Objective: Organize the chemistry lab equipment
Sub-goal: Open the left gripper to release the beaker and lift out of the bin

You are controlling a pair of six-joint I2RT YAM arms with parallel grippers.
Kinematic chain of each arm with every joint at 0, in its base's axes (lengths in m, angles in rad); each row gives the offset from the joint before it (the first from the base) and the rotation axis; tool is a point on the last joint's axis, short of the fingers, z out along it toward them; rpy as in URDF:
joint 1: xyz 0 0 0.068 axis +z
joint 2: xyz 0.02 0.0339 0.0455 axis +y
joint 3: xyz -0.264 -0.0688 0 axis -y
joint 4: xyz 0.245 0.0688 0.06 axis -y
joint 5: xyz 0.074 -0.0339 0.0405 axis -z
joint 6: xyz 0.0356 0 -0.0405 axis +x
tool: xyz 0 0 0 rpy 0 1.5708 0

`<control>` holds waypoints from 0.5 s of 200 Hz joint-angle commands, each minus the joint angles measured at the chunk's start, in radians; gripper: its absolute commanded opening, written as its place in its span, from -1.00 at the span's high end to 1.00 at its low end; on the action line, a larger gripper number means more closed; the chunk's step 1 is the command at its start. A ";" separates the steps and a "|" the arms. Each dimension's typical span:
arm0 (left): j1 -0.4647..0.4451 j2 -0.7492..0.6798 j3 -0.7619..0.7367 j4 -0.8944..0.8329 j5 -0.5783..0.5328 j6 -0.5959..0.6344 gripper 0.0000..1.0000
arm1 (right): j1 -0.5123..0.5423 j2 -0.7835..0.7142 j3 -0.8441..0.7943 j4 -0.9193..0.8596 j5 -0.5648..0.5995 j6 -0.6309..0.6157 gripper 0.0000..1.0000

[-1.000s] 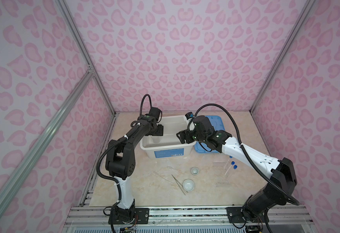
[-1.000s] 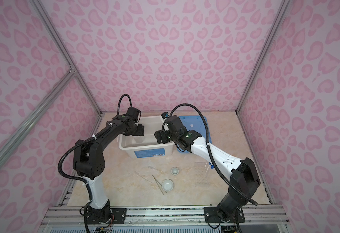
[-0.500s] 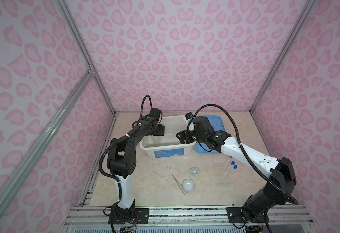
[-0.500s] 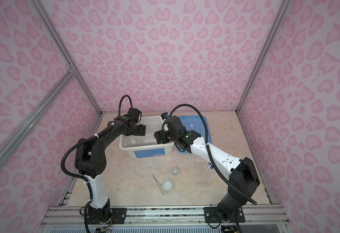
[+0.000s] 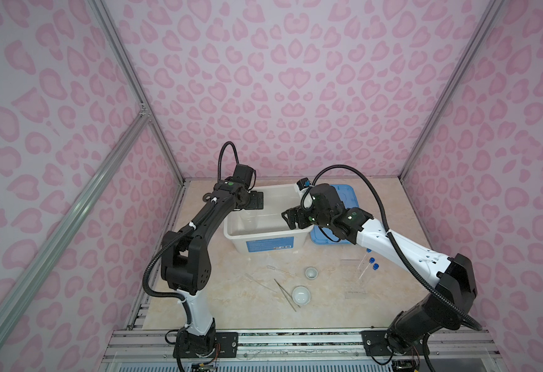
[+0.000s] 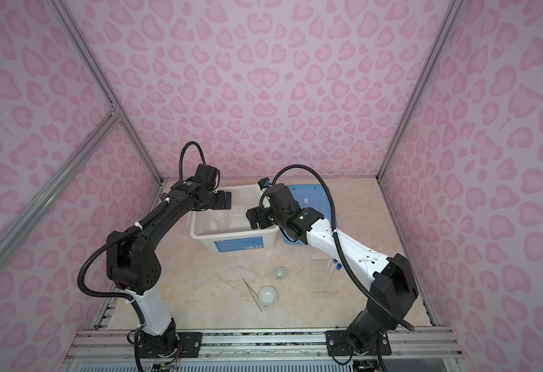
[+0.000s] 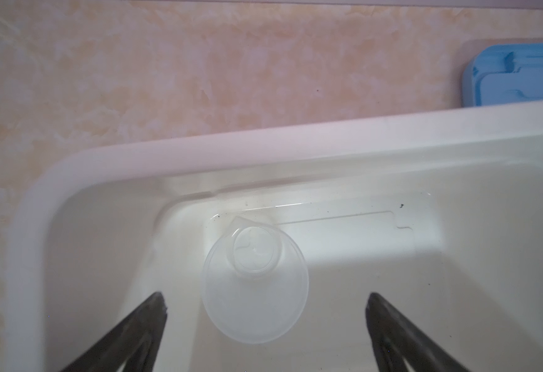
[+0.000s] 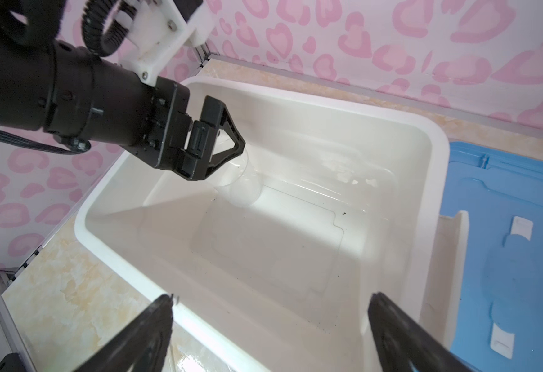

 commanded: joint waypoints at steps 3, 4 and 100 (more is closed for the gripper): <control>-0.012 -0.075 0.029 -0.027 0.025 -0.012 -0.96 | 0.002 -0.033 0.002 -0.015 0.015 -0.026 -0.97; -0.012 -0.078 0.031 -0.029 0.024 -0.012 -0.96 | 0.001 -0.035 0.002 -0.015 0.015 -0.027 -0.97; -0.097 -0.460 -0.034 -0.093 0.211 -0.082 -0.96 | 0.009 -0.291 -0.090 -0.190 0.113 -0.086 -0.97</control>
